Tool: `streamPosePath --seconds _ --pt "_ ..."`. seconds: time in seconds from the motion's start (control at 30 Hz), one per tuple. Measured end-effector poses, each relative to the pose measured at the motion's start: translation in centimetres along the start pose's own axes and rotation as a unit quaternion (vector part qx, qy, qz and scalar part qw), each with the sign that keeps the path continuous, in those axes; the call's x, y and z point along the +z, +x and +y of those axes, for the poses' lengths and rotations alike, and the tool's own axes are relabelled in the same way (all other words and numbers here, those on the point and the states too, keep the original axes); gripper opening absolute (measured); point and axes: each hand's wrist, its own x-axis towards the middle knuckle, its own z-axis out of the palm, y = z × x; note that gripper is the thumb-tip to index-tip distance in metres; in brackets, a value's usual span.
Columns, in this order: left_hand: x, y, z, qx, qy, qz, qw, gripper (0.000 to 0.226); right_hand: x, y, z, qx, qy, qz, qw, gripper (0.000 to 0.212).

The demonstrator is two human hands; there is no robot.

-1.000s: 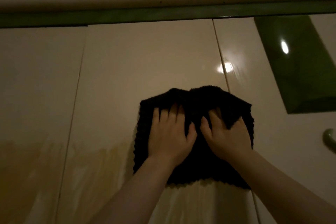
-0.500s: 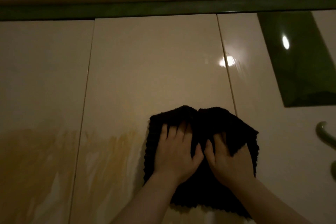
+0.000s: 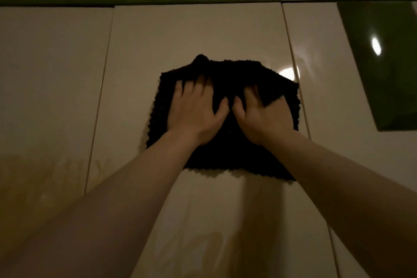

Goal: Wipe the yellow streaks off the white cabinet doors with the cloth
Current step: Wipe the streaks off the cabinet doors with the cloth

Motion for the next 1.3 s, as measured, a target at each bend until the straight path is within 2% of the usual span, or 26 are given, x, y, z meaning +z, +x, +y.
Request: streamPosePath --seconds 0.23,0.37,0.5,0.6,0.7,0.8,0.93,1.13,1.3 --pt "0.2 -2.1 0.6 -0.021 -0.014 0.0 1.0 0.069 0.3 -2.4 -1.0 0.039 0.047 0.023 0.998 0.038" --pt "0.1 -5.3 0.5 -0.019 -0.023 -0.017 0.999 0.066 0.2 -5.4 -2.1 0.029 0.061 0.014 0.998 0.037" --pt "-0.1 -9.8 0.1 -0.024 -0.039 -0.042 0.998 0.061 0.2 -9.7 -3.7 0.031 0.026 -0.081 0.996 0.049" --pt "-0.3 -14.0 -0.7 -0.033 -0.041 -0.062 0.997 0.058 0.2 -14.2 -5.4 0.016 0.015 -0.045 0.999 0.033" --pt "-0.7 -16.5 -1.5 -0.018 -0.04 -0.082 0.996 0.06 -0.1 -16.0 -6.5 0.01 0.062 -0.042 0.997 0.035" --pt "-0.9 -15.7 -2.1 -0.009 -0.04 -0.09 0.995 0.063 -0.1 -14.7 -6.4 -0.009 0.052 -0.056 0.997 0.039" --pt "-0.9 -12.2 -4.2 -0.044 -0.021 -0.061 0.997 0.066 0.3 -9.6 -6.8 -0.037 0.051 -0.062 0.996 0.043" --pt "-1.1 -6.9 -7.8 -0.083 0.017 -0.035 0.996 0.072 1.4 -1.9 -8.5 -0.059 0.023 -0.046 0.997 0.053" --pt "-1.4 -4.9 -9.5 -0.082 0.022 -0.029 0.996 0.078 2.0 -0.7 -8.9 -0.065 0.021 -0.021 0.997 0.053"
